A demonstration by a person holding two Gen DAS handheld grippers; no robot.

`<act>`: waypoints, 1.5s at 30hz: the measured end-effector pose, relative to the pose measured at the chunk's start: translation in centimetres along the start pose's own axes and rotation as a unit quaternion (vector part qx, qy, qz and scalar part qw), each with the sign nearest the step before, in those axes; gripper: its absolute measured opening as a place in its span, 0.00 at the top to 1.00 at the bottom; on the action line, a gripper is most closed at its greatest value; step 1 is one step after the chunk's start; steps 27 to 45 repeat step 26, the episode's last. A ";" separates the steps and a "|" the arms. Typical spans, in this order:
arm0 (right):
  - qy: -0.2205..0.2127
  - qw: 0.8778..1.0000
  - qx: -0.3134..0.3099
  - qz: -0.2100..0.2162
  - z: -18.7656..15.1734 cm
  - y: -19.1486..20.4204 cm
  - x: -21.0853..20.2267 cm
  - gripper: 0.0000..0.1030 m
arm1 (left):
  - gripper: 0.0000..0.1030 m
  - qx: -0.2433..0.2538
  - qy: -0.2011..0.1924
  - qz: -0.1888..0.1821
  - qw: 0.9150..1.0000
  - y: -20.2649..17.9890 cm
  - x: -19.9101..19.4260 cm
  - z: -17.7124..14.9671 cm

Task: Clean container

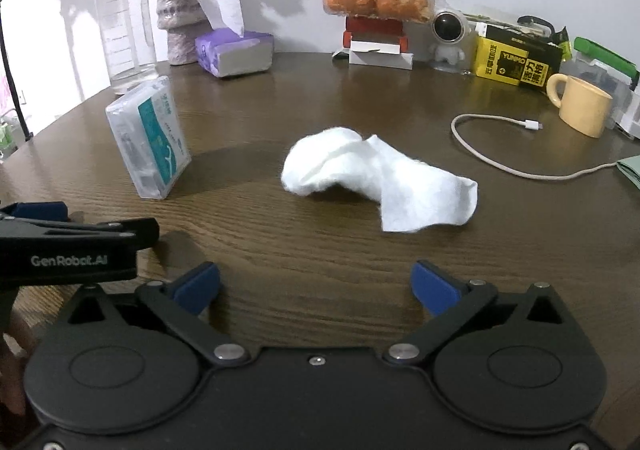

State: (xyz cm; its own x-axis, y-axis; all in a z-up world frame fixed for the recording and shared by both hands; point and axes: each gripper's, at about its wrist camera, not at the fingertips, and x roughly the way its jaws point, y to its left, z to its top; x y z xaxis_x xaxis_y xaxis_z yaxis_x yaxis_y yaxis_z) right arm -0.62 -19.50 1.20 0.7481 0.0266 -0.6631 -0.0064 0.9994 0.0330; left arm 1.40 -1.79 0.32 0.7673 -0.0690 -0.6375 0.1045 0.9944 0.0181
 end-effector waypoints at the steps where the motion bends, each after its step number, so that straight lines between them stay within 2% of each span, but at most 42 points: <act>1: 0.000 1.000 0.003 -0.003 0.0 -0.2 0.0 0.00 | 0.00 0.001 0.000 -0.002 1.000 0.1 0.0 0.0; 7: 0.000 1.000 0.012 -0.015 0.1 -0.9 0.3 0.00 | 0.00 -0.004 0.000 0.004 1.000 -0.2 0.0 -0.1; 13: 0.000 1.000 -0.002 0.004 0.4 -0.2 0.6 0.00 | 0.00 -0.004 0.001 0.004 1.000 -0.1 0.1 -0.1; 45: 0.000 1.000 0.000 0.002 0.3 0.1 0.4 0.00 | 0.00 -0.005 0.001 0.004 1.000 -0.1 0.2 0.0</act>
